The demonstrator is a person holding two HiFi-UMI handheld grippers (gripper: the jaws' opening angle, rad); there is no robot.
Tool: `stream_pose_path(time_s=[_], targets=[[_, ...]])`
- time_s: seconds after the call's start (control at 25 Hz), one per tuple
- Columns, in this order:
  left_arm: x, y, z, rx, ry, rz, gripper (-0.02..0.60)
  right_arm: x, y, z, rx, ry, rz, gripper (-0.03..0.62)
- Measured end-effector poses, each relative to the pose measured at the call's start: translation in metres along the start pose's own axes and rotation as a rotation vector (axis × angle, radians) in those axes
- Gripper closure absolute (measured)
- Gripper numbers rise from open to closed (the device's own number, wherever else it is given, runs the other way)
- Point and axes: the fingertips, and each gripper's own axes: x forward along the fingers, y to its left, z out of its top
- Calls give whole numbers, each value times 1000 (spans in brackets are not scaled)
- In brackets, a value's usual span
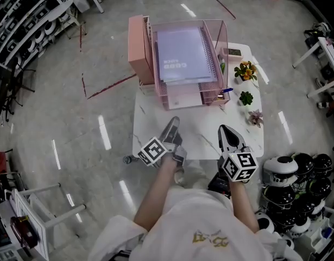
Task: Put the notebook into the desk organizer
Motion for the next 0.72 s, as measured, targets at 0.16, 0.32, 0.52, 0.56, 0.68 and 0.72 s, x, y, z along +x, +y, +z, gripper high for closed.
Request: stream_pose_path(time_s=[0.16, 0.32, 0.52, 0.56, 0.68, 0.72], targets=[[-19, -13, 1, 188, 28, 36, 566, -7, 11, 1, -17, -15, 1, 585], [-29, -35, 2, 355, 68, 24, 566, -16, 21, 5, -30, -33, 0, 585], [-38, -62, -6, 615, 147, 30, 566, -26, 31, 13, -39, -56, 9, 585], [-39, -68, -6, 649, 150, 27, 566, -28, 33, 14, -40, -61, 9, 585], [-44, -76, -6, 708, 150, 27, 566, -31, 35, 15, -41, -69, 7, 585], [-45, -75, -6, 725, 151, 33, 566, -33, 36, 15, -42, -70, 7, 585]])
